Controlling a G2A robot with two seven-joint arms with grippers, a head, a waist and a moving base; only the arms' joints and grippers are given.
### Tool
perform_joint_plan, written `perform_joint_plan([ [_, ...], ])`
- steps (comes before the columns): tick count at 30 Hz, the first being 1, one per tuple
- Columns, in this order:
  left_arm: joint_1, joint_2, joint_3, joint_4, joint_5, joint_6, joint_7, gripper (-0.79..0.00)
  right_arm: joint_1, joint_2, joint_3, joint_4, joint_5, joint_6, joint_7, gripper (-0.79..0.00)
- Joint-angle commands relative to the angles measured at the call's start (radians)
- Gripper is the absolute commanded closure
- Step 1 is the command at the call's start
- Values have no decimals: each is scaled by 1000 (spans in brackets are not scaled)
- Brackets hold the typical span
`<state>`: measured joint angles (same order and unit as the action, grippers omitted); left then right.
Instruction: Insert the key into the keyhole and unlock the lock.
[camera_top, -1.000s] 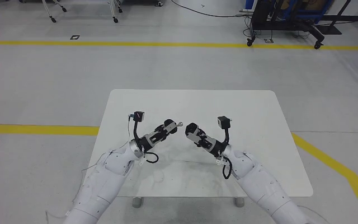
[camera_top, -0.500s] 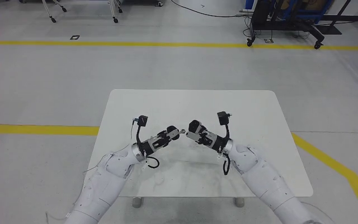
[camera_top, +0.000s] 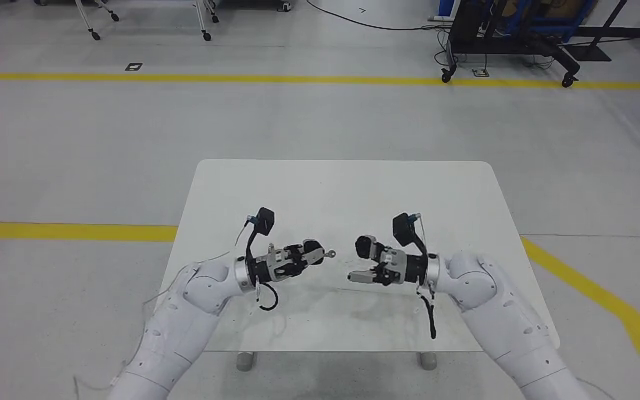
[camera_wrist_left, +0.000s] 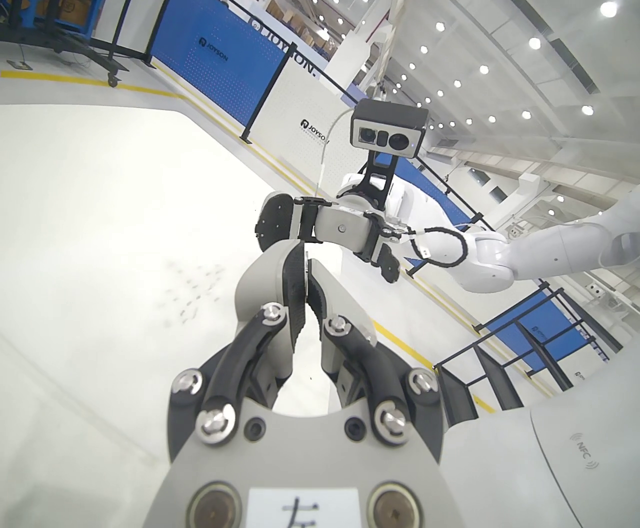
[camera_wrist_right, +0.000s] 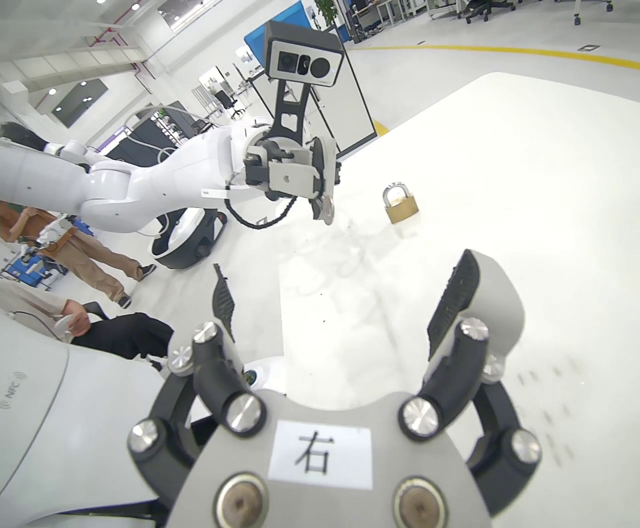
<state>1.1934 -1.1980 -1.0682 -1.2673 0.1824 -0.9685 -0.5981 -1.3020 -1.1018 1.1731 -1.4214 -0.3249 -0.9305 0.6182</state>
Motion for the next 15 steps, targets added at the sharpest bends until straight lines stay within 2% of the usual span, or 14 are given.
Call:
perform_joint_plan([
  [1, 1, 1, 4, -1, 4, -2, 8, 0, 6, 0, -12, 6, 21, 4, 9, -573],
  [3, 2, 1, 8, -3, 11, -5, 14, 0, 15, -1, -29, 14, 29, 7, 13, -517],
  [4, 2, 1, 10, -3, 14, -7, 16, 0, 20, -2, -38, 19, 34, 7, 13, -428],
  [5, 2, 2, 13, -3, 18, -9, 17, 0, 25, -3, -45, 24, 36, 7, 13, -388],
  [15, -3, 5, 30, -3, 56, -7, 42, 0, 61, -5, -87, 67, 66, -14, 6, -280],
])
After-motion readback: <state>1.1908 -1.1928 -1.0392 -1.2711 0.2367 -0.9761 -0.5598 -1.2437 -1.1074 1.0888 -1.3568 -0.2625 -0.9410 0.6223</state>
